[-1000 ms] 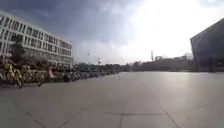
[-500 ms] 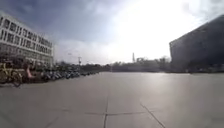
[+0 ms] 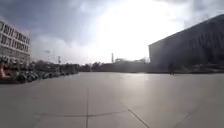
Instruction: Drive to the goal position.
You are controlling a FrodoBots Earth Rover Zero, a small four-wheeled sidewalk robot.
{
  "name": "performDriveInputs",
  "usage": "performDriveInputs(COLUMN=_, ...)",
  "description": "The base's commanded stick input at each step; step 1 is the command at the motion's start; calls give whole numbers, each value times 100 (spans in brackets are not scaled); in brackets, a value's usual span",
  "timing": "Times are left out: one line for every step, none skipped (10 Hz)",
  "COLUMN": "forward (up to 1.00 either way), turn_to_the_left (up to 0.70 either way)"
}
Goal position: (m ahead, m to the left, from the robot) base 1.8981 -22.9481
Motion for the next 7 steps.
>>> performDriveInputs(forward=0, turn_to_the_left=-70)
performDriveInputs(forward=0, turn_to_the_left=-70)
performDriveInputs(forward=0, turn_to_the_left=-70)
performDriveInputs(forward=0, turn_to_the_left=-70)
performDriveInputs(forward=0, turn_to_the_left=-70)
performDriveInputs(forward=0, turn_to_the_left=-70)
performDriveInputs(forward=0, turn_to_the_left=-70)
